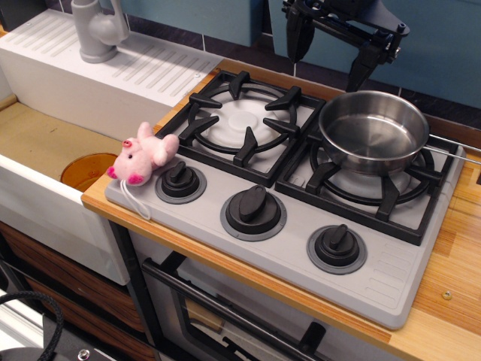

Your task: Put pan on stove and put stuffedpig in pan

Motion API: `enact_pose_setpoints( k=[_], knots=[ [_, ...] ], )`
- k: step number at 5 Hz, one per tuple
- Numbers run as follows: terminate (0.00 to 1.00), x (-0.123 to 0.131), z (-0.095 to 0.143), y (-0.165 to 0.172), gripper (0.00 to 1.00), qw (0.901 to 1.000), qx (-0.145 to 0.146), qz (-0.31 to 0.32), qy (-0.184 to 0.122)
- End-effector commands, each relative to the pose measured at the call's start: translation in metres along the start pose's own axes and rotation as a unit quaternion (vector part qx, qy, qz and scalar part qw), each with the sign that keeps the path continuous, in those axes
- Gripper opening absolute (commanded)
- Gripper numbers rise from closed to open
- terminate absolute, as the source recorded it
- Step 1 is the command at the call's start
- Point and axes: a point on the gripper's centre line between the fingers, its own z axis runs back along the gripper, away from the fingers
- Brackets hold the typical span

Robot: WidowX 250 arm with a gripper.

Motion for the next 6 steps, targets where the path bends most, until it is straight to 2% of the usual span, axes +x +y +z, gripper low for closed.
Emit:
enact_pose_setpoints(
  k=[1,3,4,6],
  knots=[
    [0.0,0.0,0.0,0.0,1.0,1.0,0.0,0.0,0.0],
    [0.0,0.022,-0.042,-0.002,1.0,0.9989,-0.02,-0.011,-0.042],
    [0.0,0.025,-0.051,-0.001,1.0,0.9985,-0.018,-0.013,-0.05],
    [0.0,0.012,-0.051,-0.006,1.0,0.9993,-0.007,-0.01,-0.035]
  ],
)
